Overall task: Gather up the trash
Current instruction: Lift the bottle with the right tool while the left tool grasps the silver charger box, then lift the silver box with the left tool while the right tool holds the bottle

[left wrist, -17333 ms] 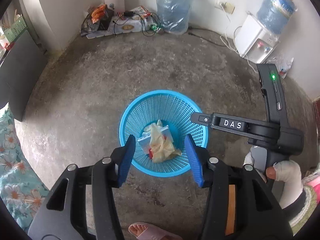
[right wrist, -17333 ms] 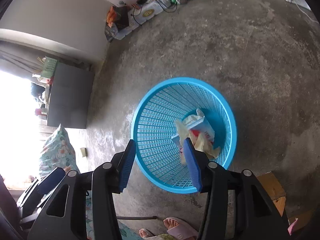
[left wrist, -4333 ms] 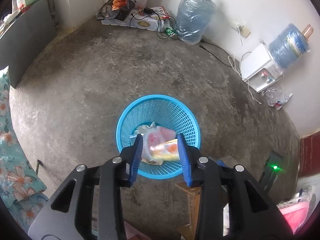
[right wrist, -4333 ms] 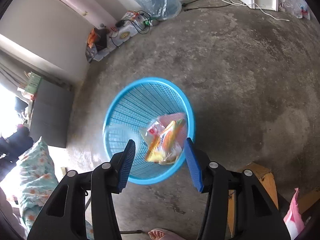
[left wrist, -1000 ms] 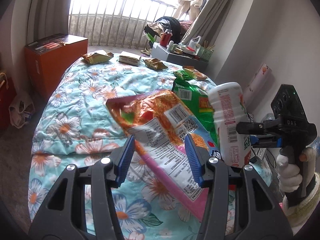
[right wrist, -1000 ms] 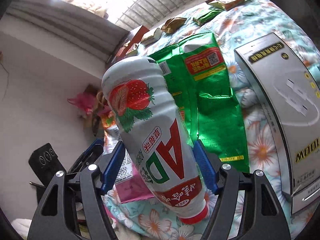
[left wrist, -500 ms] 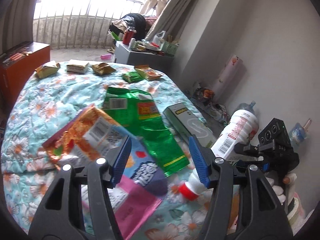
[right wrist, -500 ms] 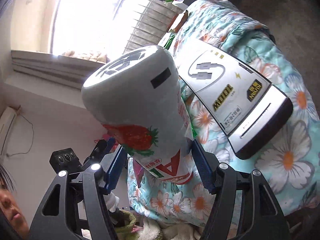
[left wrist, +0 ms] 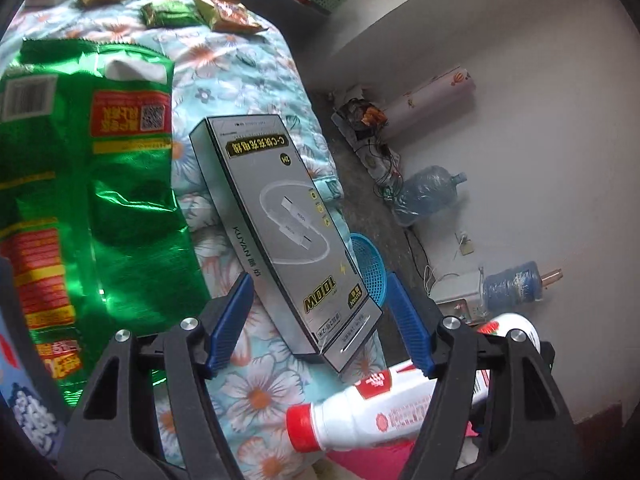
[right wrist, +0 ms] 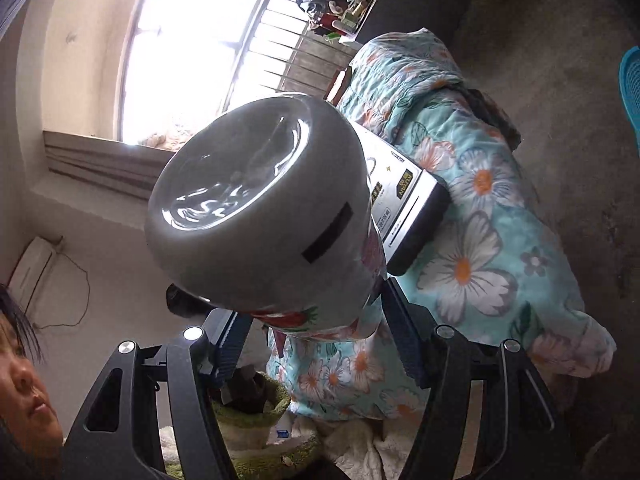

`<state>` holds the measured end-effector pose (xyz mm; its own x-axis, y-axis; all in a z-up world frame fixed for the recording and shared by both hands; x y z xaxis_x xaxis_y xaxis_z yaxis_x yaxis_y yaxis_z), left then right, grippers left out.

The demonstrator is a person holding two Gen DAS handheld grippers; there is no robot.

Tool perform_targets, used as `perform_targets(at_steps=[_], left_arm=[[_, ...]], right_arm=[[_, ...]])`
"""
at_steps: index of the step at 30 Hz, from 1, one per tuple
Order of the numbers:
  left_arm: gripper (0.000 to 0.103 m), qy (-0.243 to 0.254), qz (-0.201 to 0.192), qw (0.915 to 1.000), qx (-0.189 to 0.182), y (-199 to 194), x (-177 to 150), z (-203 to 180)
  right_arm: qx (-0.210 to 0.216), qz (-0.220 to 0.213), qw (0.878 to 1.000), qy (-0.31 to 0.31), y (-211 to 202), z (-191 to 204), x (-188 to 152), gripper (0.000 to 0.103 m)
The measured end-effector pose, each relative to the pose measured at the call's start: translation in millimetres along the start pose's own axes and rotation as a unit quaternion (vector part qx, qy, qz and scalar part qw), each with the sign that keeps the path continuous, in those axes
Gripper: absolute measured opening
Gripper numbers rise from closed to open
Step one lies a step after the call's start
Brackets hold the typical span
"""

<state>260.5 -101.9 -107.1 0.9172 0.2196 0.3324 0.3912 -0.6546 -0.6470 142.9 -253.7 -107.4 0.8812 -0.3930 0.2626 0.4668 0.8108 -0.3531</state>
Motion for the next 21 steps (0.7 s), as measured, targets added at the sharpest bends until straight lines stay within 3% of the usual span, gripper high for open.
perform_targets(at_steps=[7, 11, 14, 21], left_arm=[[0.065, -0.066, 0.025, 0.9966, 0.043, 50, -5, 20], [0.064, -0.065, 0.004, 0.9962, 0.058, 60, -4, 22], [0.054, -0.065, -0.013, 0.995, 0.075, 61, -2, 22], [0.035, -0.051, -0.057, 0.9951, 0.063, 48, 12, 14]], right_arm=[[0.007, -0.019, 1.0, -0.005, -18, -4, -2, 0.063], [0.012, -0.025, 1.0, -0.002, -26, -8, 1, 0.063], [0.019, -0.029, 0.999, 0.002, -32, -12, 0, 0.063], [0.022, -0.038, 0.999, 0.009, -40, -19, 0, 0.063]])
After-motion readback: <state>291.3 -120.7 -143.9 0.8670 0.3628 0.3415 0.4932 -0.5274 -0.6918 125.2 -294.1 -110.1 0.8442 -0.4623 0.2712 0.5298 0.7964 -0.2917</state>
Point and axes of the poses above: each gripper's, at about its wrist camera, not at the fingertips, and y roughly the way its jaws point, z to its left, x to its top, the point moved 10 cm from there along y, roughly the way its jaws point, and after that the axes turned 2 degrees about -z, right-handed, at the moved point
